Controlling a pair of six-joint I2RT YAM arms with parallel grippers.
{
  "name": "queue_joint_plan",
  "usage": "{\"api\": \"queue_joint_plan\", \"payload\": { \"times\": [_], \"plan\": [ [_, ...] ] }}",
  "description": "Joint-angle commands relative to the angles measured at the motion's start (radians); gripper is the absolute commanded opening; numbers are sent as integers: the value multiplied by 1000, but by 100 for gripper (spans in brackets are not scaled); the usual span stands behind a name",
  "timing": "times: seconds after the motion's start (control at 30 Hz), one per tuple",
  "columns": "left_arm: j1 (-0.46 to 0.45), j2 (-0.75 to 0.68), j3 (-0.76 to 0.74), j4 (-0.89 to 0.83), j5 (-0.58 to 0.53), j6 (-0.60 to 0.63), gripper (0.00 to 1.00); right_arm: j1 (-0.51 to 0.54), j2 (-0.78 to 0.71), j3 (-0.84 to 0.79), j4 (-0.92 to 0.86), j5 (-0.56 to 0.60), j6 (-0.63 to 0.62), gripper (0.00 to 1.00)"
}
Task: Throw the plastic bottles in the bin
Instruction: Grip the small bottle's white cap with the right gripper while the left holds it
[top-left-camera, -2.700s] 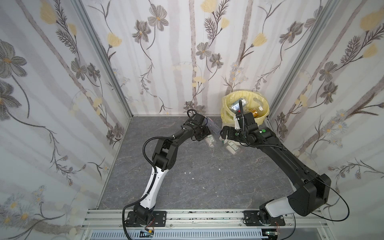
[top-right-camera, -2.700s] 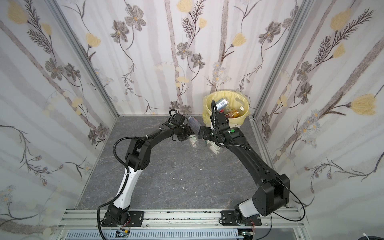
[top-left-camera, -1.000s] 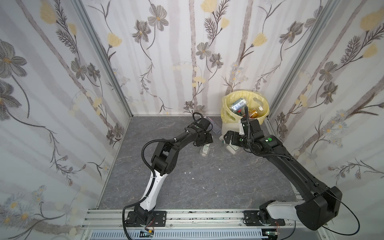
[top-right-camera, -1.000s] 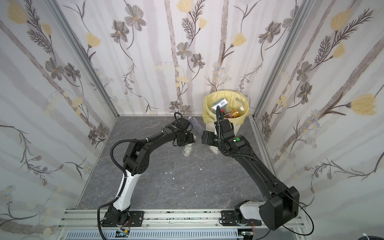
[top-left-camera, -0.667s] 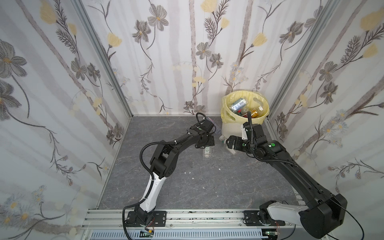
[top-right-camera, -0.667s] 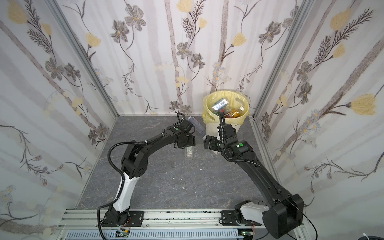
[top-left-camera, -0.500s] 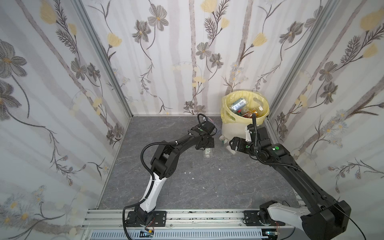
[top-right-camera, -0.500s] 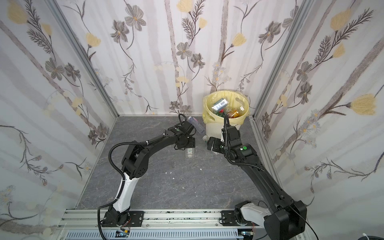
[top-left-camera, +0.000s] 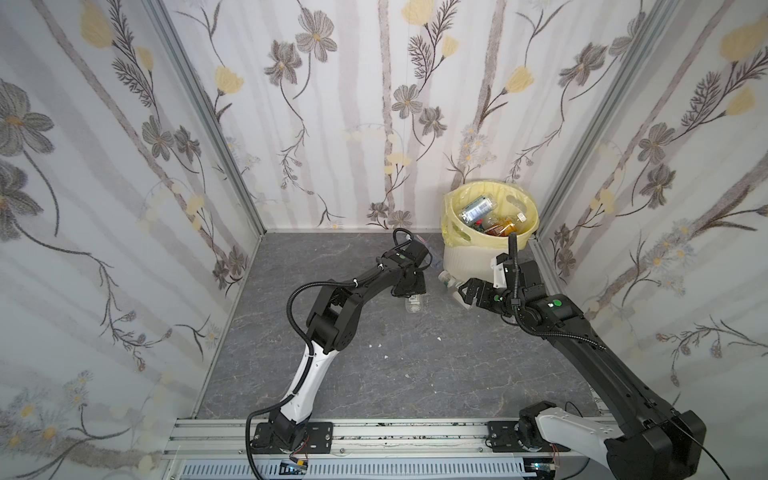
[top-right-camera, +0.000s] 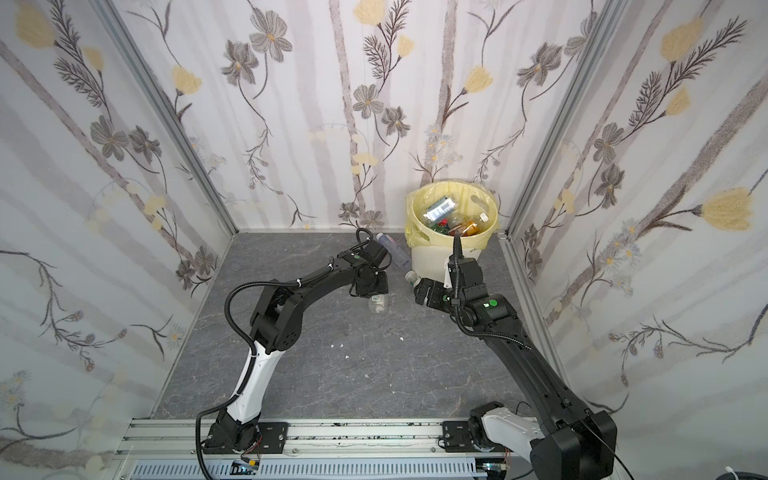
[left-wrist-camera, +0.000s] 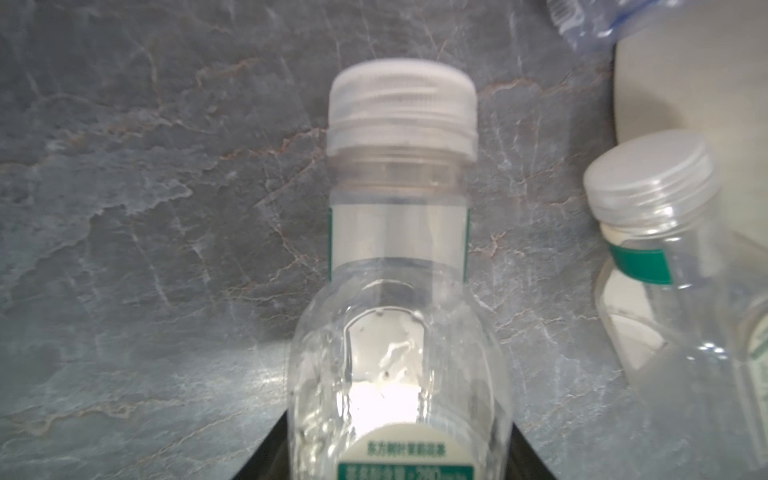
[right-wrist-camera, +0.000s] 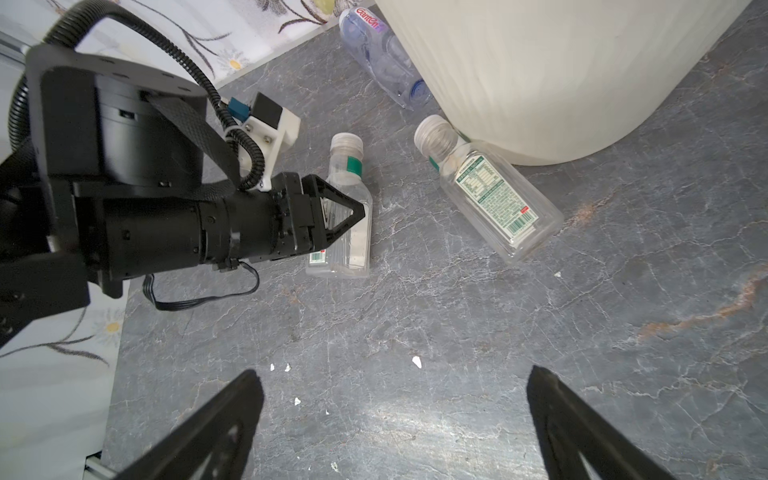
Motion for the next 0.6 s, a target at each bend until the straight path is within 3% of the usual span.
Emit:
{"api": "queue_joint_plan", "payload": {
  "times": [0.0, 0.27, 0.57],
  "plan": [
    [25, -19, 50, 6, 99, -131, 51, -1, 18, 12, 61, -37, 13, 100],
    [49, -28, 284, 26, 233, -432, 50, -5, 106, 138, 72, -59, 13, 100],
    [41, -76, 366, 60, 261, -652, 51, -5, 246, 326, 78, -55, 21, 100]
  ]
}}
